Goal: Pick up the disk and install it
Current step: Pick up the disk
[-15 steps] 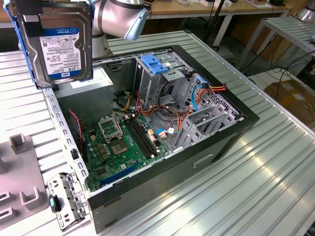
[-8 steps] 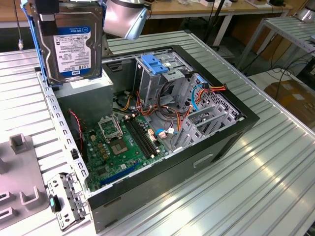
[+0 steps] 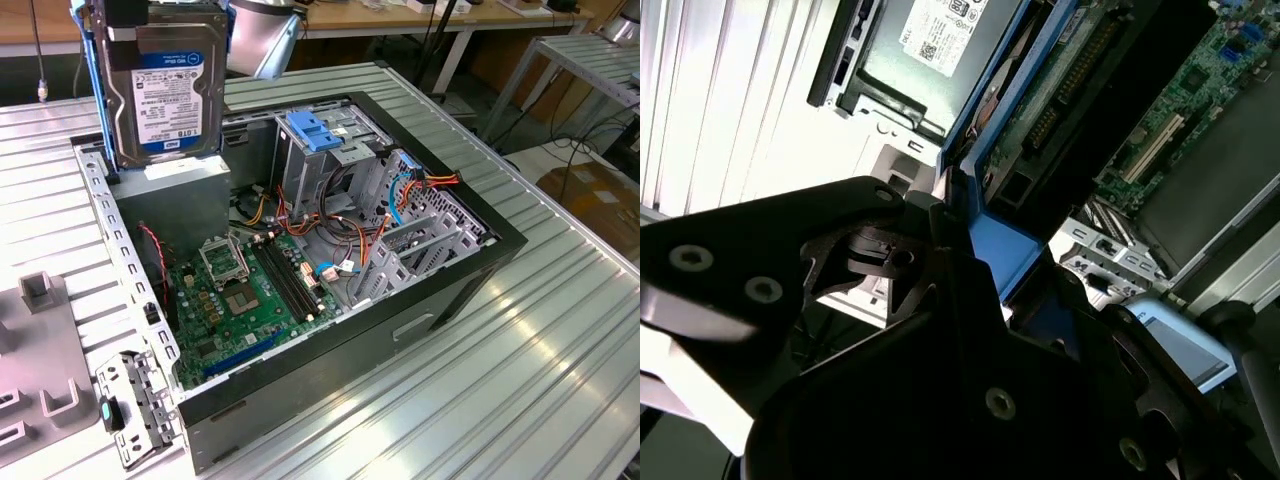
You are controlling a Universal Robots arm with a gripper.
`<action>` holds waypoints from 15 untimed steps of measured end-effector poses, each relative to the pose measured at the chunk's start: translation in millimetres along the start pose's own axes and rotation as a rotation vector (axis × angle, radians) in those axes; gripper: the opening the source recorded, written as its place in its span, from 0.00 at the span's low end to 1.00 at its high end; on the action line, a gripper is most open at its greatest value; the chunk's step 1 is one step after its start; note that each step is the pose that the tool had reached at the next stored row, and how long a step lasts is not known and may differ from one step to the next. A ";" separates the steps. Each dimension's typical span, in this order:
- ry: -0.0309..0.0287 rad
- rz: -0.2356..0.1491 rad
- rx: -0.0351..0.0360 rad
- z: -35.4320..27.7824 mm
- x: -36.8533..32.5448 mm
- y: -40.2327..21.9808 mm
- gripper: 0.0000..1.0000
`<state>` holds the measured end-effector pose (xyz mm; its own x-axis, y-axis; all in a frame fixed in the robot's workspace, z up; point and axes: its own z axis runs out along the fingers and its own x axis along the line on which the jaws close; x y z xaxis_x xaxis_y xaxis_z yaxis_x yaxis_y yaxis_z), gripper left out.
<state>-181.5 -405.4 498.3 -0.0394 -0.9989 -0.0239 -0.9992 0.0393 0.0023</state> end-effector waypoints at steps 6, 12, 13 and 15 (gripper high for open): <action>0.0001 0.000 -0.0012 0.0 -0.5 -12.9 0.37; 0.0002 0.000 -0.0028 -0.1 -1.1 -28.6 0.37; 0.0002 0.000 -0.0030 -0.1 -1.2 -31.2 0.37; 0.0002 0.000 -0.0035 -0.1 -1.4 -35.8 0.37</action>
<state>-145.7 -405.4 498.3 -0.0393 -0.9989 -0.0237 -0.9992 0.0391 0.0058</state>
